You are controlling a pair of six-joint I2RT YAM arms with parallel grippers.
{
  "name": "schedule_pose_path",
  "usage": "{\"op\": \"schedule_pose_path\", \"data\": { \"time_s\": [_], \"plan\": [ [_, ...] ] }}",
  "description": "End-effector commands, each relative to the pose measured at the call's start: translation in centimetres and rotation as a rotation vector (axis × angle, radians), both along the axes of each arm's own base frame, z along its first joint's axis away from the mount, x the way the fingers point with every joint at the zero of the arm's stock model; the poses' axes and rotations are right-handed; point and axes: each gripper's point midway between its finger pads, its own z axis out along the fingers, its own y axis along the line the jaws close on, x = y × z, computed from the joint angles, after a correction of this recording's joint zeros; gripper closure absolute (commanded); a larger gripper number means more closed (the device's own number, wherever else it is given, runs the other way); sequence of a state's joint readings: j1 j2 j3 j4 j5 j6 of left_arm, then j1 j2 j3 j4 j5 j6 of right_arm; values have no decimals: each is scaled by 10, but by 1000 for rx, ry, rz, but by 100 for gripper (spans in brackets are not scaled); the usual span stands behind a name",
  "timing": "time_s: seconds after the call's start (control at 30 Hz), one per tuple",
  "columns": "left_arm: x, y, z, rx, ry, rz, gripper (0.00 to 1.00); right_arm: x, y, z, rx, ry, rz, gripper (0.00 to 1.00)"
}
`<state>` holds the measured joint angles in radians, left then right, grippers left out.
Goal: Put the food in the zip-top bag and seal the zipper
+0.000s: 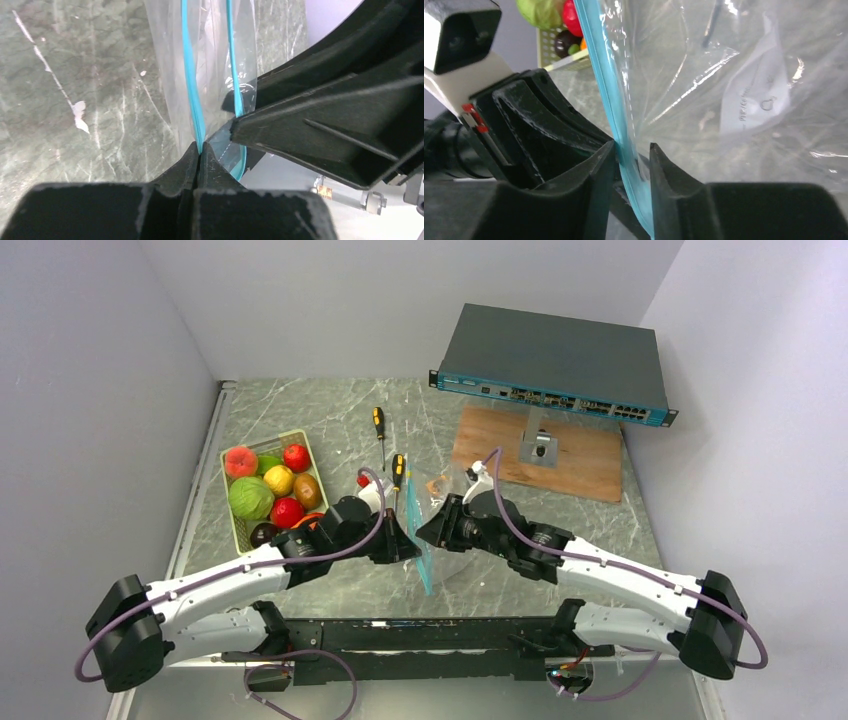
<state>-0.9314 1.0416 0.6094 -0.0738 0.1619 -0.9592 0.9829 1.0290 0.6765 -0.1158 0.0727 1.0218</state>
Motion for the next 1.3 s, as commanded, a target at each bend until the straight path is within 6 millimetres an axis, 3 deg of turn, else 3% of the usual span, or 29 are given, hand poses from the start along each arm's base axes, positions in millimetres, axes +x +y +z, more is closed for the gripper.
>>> {"op": "schedule_pose_path", "data": {
  "time_s": [0.0, 0.2, 0.53, 0.7, 0.87, 1.0, 1.17, 1.27],
  "plan": [
    [9, 2, 21, -33, -43, 50, 100, 0, -16, 4, -197, -68, 19, 59],
    [8, -4, 21, -11, 11, 43, 100, -15, -37, 1, -526, -139, 21, 48],
    [4, -1, 24, -9, 62, 66, 100, -24, -27, 5, -860, -379, -66, 53],
    [3, 0, 29, -34, 66, 73, 100, -25, -10, 1, -916, -452, -107, 57],
    [1, 3, 26, -24, 72, 77, 100, -18, -19, 14, -996, -514, -264, 60],
    [-1, 2, 21, -32, 87, 72, 100, -13, -18, 19, -1022, -557, -285, 63],
    [-4, 3, 19, -34, 90, 59, 100, -6, -6, 18, -938, -532, -238, 84],
    [-5, 4, 21, -42, 79, 52, 100, -1, 0, 15, -822, -482, -143, 87]
  ]
}}
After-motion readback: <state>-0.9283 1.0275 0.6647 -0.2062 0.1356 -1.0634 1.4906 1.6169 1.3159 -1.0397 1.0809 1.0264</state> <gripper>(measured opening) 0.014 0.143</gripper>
